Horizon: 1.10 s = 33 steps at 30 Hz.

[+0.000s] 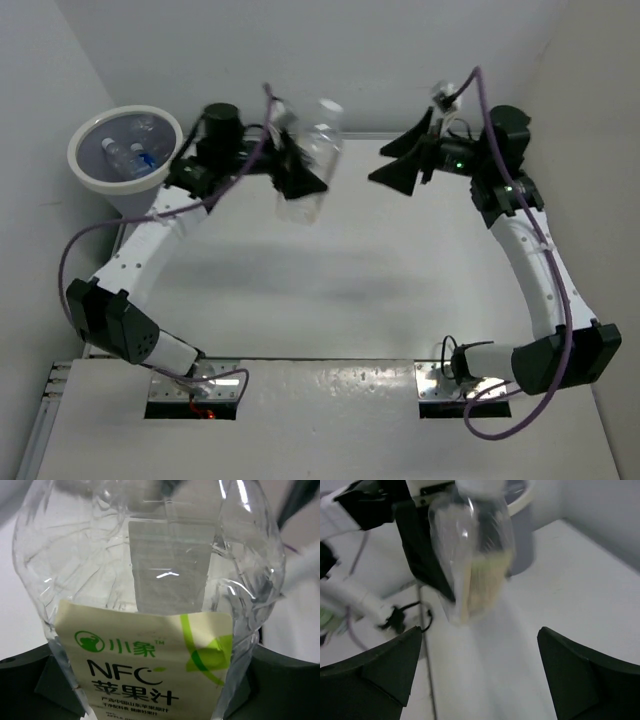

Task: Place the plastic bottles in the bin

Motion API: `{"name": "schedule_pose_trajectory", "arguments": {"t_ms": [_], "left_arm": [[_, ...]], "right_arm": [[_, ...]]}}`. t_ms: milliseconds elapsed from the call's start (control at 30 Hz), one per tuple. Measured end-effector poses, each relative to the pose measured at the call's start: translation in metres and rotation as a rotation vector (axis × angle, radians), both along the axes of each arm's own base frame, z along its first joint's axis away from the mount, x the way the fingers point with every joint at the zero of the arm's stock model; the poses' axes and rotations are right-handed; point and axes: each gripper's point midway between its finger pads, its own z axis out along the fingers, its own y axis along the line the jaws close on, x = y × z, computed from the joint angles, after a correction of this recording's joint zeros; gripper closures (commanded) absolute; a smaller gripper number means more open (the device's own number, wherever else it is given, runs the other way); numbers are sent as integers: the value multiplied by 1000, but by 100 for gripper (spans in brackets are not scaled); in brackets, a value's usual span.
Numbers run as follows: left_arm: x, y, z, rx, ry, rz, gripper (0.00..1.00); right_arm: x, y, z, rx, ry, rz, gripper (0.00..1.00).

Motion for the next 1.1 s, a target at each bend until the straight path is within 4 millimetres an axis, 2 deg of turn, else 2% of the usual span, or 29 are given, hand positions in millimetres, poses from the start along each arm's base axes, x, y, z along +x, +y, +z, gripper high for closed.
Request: {"name": "schedule_pose_trajectory", "arguments": {"t_ms": [67, 100, 133, 167, 233, 300, 367, 400, 467, 533, 600, 667, 700, 733, 800, 867, 933, 1000, 1100], "left_arm": [[52, 53, 9, -24, 39, 204, 82], [85, 96, 16, -38, 54, 352, 82], [106, 128, 24, -50, 57, 456, 82], [131, 171, 35, -62, 44, 590, 82], [163, 245, 62, -78, -9, 813, 82], [178, 301, 92, -82, -82, 981, 81], [183, 346, 119, -77, -160, 1105, 81], [184, 366, 128, -70, -192, 1161, 81], [184, 394, 132, -50, -219, 1233, 81], [186, 416, 120, -16, -200, 1288, 78], [190, 430, 99, 20, -157, 1315, 76], [193, 433, 68, 55, -84, 1312, 64], [195, 432, 53, 68, -47, 1300, 56], [195, 430, 36, 79, 0, 1283, 32], [194, 422, 8, 87, 75, 1232, 16], [194, 418, -11, 93, 129, 1202, 0], [194, 420, -17, 95, 142, 1201, 0], [194, 422, -14, 92, 134, 1209, 0], [196, 436, 11, 92, 73, 1262, 0]], "right_arm": [[26, -27, 9, 34, 22, -133, 4], [45, -54, 11, 53, 34, -231, 3], [55, -69, 13, 71, 42, -287, 3], [67, -90, 16, 93, 51, -358, 1], [83, -121, 16, 121, 66, -460, 1], [92, -140, 11, 135, 84, -517, 1], [95, -150, 0, 137, 110, -546, 1], [96, -152, -6, 136, 124, -556, 1], [97, -156, -17, 128, 146, -568, 0], [98, -157, -27, 118, 158, -575, 0], [99, -159, -34, 106, 166, -581, 0], [99, -160, -38, 98, 169, -584, 0], [99, -160, -39, 94, 167, -584, 0], [100, -160, -40, 91, 167, -585, 0], [101, -161, -43, 83, 170, -586, 0], [102, -160, -48, 74, 180, -585, 0], [103, -160, -53, 64, 190, -586, 0], [103, -159, -57, 53, 197, -588, 0], [104, -157, -60, 36, 189, -588, 0]]}}
